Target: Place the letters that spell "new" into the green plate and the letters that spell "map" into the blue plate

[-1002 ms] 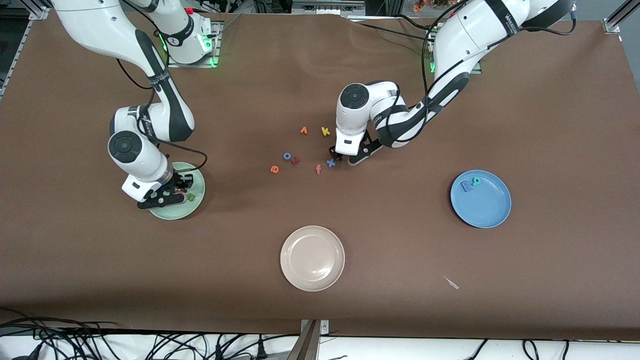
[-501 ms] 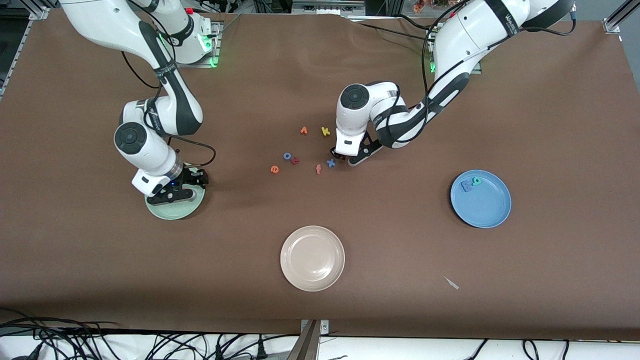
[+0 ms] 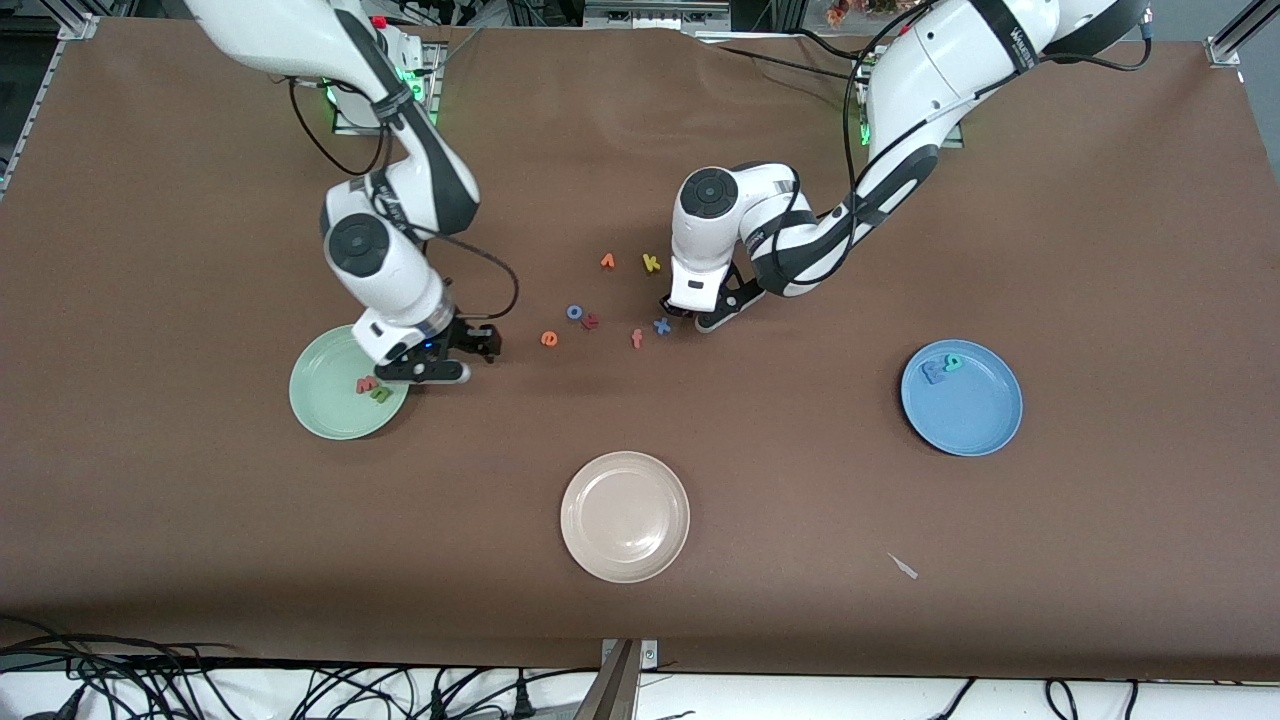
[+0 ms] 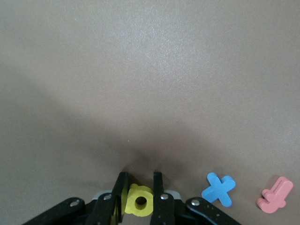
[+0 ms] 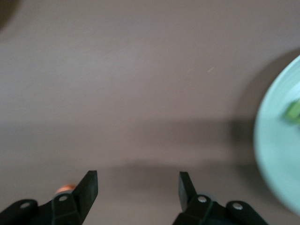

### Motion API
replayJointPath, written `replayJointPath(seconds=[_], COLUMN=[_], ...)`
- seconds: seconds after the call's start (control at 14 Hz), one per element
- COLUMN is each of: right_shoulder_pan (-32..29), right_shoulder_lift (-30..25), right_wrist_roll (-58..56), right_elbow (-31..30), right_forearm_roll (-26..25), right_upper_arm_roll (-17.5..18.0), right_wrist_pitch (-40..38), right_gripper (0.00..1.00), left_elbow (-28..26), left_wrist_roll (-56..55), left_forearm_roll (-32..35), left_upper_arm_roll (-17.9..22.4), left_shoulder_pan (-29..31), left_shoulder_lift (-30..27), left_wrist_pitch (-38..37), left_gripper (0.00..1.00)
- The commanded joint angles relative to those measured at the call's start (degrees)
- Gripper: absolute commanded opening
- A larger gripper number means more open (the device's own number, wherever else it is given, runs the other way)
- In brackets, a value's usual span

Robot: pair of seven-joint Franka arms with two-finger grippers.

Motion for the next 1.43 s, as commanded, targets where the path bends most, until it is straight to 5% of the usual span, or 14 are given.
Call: replayJointPath(seconds=[0.0, 0.5, 1.36], right_shoulder_pan=[5.36, 9.51, 11.62], right_shoulder_lift=[1.16, 4.24, 9.08], right_wrist_roll=[9.4, 24.55, 29.65], right_elbow=[0.18, 0.26, 3.87], right_forearm_roll=[-0.61, -13.0, -13.53], right_upper_arm_roll=[-0.53, -0.61, -0.88], right_wrist_pitch=[0.39, 1.97, 4.52], right_gripper=[0.78, 0.78, 0.76], left_elbow=[-0.24, 0.81, 16.71], left_wrist_roll=[-0.8, 4.54, 51.28], left_forearm_roll=[1.17, -0.83, -14.56], left_upper_arm_roll=[0.41, 0.24, 0.32], left_shoulder_pan=[-0.57, 0.22, 9.7], left_shoulder_lift=[0.23, 0.06, -0.03], left_wrist_pitch=[-1.0, -4.68, -32.79], left_gripper=[0.12, 0.02, 0.02])
